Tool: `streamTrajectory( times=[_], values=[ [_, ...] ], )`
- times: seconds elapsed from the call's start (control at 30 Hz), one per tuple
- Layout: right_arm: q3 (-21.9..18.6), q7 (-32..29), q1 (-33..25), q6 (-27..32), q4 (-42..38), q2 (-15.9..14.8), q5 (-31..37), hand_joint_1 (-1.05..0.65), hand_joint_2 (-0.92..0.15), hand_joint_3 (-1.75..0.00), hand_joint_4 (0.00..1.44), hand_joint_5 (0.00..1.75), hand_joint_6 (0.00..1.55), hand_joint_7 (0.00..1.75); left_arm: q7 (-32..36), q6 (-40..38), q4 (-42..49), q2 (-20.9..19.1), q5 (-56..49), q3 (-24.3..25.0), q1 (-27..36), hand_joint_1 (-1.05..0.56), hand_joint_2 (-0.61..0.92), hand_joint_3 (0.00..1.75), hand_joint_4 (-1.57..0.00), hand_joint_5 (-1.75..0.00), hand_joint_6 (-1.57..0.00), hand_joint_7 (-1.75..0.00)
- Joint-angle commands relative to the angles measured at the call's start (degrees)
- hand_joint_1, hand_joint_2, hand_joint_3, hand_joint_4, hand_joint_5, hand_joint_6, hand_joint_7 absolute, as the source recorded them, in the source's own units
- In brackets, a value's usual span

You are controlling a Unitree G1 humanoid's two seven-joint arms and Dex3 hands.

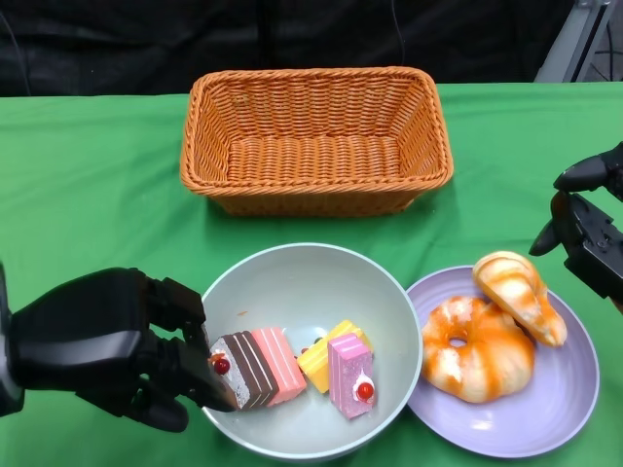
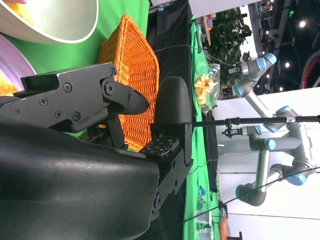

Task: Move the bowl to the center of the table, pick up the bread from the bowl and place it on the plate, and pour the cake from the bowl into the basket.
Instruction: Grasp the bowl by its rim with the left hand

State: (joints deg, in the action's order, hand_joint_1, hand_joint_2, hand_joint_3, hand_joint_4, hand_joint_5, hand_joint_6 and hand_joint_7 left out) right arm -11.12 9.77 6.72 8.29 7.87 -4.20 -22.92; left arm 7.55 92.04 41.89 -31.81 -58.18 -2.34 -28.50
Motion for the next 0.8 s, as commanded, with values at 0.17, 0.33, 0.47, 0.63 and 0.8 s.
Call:
streamTrajectory(
  times=[0.17, 0.33, 0.47, 0.63, 0.8],
  values=[
    [-0.28, -0.06, -1.18, -1.25, 0.93, 0.28, 0.26, -0.06, -0.92, -0.61, 0.61, 1.72, 0.53, 1.42, 12.97, -7.93, -5.71, -2.52, -11.00, -5.09, -0.36, -0.42, 0.92, 0.06, -0.75, -0.75, -1.02, -0.01],
    [-0.25, 0.12, -1.48, -2.32, 0.97, 0.28, 1.02, -0.05, -0.92, -0.61, 0.61, 1.72, 0.53, 1.42, 16.95, -13.18, -7.85, -4.65, -12.03, -11.43, -0.67, -0.41, 0.92, 0.08, -0.78, -0.62, -0.99, 0.00],
    [-0.29, -0.27, -1.65, -2.03, 1.57, 0.42, 0.79, -0.06, -0.92, -0.62, 0.61, 1.73, 0.53, 1.42, 15.12, -17.44, -10.17, -6.23, -10.45, -15.14, -0.65, -0.42, 0.92, 0.10, -0.78, -0.69, -1.00, 0.00],
    [-0.45, -0.43, -1.83, -1.77, 1.99, 0.63, 0.53, -0.06, -0.92, -0.62, 0.60, 1.72, 0.52, 1.42, 11.39, -20.93, -12.06, -7.39, -7.71, -18.67, -0.94, -0.46, 0.92, 0.11, -0.67, -1.06, -1.04, -0.02],
    [-0.38, -0.82, -2.00, -1.58, 2.39, 0.65, 0.77, -0.06, -0.92, -0.61, 0.60, 1.71, 0.52, 1.41, 8.61, -23.63, -13.54, -7.77, -5.75, -21.00, -1.25, -0.51, 0.92, 0.16, -0.66, -1.09, -1.06, -0.03]
  ],
)
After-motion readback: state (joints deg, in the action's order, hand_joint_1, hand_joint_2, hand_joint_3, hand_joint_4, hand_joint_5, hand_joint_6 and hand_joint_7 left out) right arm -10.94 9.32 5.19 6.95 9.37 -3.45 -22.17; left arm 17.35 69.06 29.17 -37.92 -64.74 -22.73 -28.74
